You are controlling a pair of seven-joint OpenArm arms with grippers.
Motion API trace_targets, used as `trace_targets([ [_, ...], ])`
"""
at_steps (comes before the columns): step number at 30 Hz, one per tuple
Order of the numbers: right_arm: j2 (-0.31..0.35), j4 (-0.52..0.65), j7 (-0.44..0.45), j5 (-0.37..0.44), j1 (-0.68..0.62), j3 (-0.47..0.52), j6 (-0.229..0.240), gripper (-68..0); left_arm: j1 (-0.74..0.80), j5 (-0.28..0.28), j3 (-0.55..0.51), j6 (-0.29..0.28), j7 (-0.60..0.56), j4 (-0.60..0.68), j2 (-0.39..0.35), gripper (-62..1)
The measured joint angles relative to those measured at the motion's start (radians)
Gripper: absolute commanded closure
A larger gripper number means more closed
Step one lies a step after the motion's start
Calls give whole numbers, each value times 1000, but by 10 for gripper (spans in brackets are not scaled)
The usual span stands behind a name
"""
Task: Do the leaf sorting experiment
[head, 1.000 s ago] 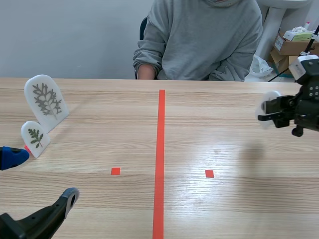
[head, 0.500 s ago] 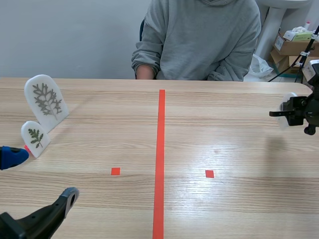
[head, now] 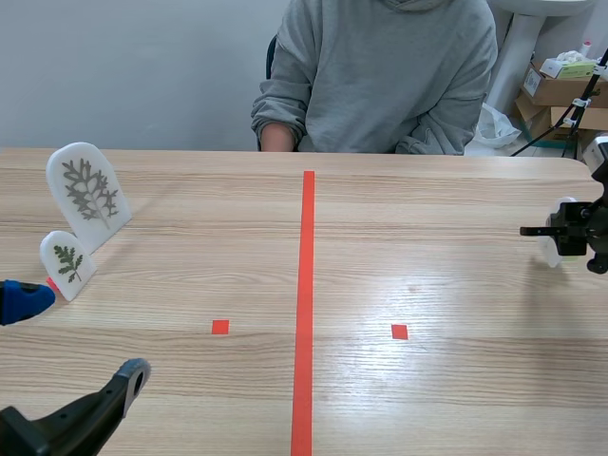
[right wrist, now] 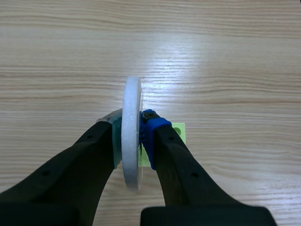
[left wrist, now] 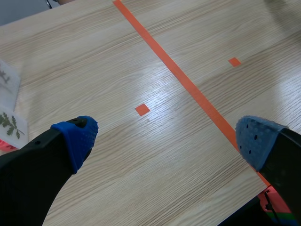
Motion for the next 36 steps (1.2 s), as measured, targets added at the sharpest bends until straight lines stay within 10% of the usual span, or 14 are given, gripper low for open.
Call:
trace_targets([
  [11, 2, 5, 30, 11, -69, 0, 0, -73, 0, 0, 0, 0, 0, 0, 0, -623],
  [22, 2, 6, 8, 8, -70, 0, 6, -537, 0, 0, 0, 0, 4, 0, 0, -623],
  [36, 90, 372, -126, 84, -271, 79, 83, -585, 0, 0, 0, 0, 7, 0, 0, -623],
])
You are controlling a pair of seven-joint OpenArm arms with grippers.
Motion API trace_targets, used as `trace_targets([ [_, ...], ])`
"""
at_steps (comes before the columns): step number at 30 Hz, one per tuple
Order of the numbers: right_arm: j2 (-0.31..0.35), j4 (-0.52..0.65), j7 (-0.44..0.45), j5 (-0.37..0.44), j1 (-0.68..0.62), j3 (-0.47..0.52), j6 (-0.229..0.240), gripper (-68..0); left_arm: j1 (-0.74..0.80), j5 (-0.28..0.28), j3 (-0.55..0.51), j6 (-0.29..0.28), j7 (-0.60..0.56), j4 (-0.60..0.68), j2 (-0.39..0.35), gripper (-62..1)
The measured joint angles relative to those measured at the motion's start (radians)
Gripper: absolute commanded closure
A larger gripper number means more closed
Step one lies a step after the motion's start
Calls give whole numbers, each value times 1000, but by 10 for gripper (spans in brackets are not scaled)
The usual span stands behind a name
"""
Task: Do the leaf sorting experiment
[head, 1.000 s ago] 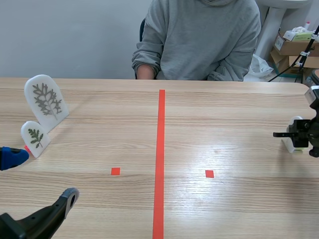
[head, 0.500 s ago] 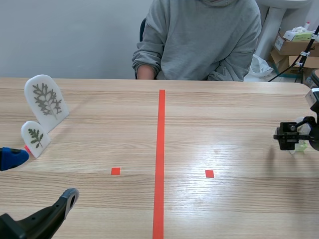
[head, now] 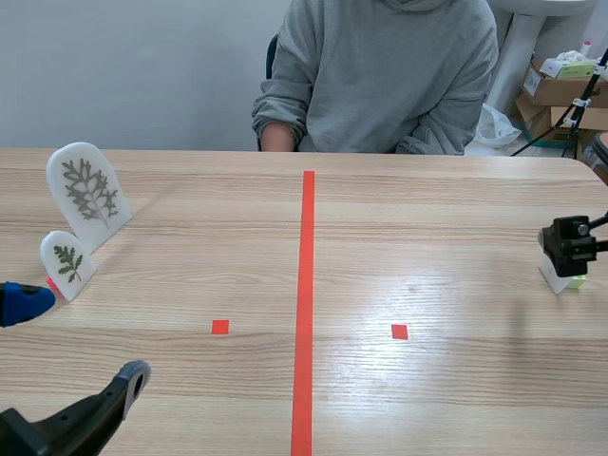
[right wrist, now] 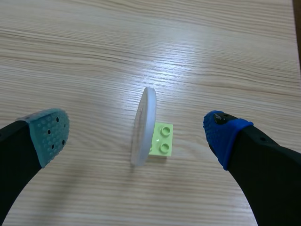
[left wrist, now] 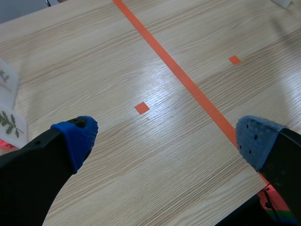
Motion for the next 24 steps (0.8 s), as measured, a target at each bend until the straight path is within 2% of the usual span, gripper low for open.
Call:
trace_targets([
  [6, -1, 370, -6, 1, -339, 132, 42, -585, 0, 0, 0, 0, 0, 0, 0, -623],
  [9, -2, 568, -6, 0, -503, 166, 80, -585, 0, 0, 0, 0, 0, 0, 0, -623],
  [13, -21, 792, -2, 0, -667, 185, 87, -585, -28, 0, 0, 0, 22, 0, 0, -623],
  [16, -50, 903, -2, -1, -752, 188, 100, -585, -61, 0, 0, 0, 43, 0, 0, -623],
  [18, -72, 953, -4, -4, -793, 189, 130, -585, -76, 0, 0, 0, 45, 0, 0, -623],
  [21, -107, 1026, -30, -22, -843, 188, 136, -585, -84, 0, 0, 0, 53, 0, 0, -623],
  [24, -128, 1087, -25, -20, -884, 189, 176, -585, -92, 0, 0, -1, 58, 0, 0, -623],
])
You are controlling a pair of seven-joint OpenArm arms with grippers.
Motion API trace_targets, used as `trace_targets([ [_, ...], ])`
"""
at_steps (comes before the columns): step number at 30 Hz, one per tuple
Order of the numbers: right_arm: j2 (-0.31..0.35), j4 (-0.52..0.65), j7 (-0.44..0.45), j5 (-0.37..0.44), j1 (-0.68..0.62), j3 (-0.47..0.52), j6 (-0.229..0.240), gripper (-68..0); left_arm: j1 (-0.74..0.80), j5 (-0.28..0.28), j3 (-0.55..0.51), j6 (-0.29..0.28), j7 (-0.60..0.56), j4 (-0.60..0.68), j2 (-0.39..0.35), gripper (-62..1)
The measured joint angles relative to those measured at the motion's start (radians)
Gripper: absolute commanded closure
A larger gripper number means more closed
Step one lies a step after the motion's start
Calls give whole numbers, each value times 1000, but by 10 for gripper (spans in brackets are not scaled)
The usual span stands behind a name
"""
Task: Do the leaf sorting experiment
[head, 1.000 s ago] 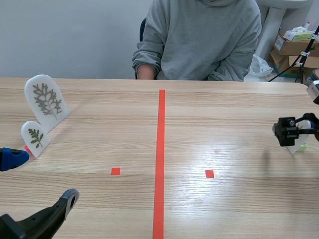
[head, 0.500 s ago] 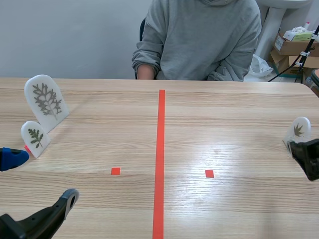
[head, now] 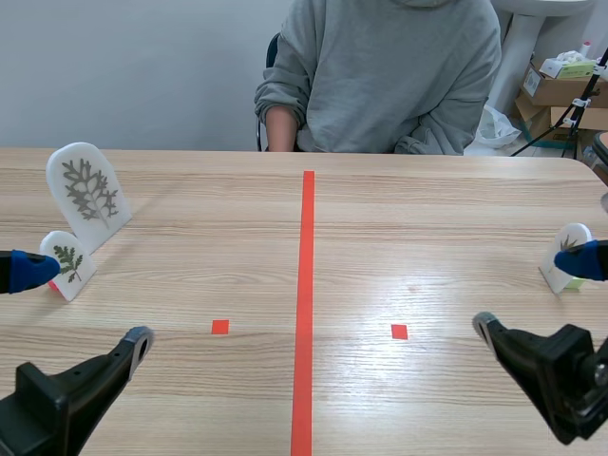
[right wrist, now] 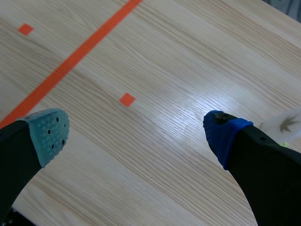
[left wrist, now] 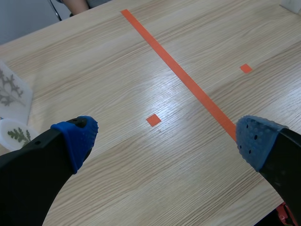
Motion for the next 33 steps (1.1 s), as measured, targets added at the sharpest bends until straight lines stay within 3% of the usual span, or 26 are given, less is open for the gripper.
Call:
trace_targets([
  [3, -33, 51, 3, 0, -23, 0, 15, -585, -8, 0, 0, 0, 16, 0, -3, -623],
  [8, -83, 60, 3, 49, -24, 0, 104, -585, -8, 0, 0, 0, 17, 0, -34, -623],
  [33, -89, 55, 0, 50, -23, 0, 119, -584, -8, 0, 0, 0, 32, 0, -39, -623],
])
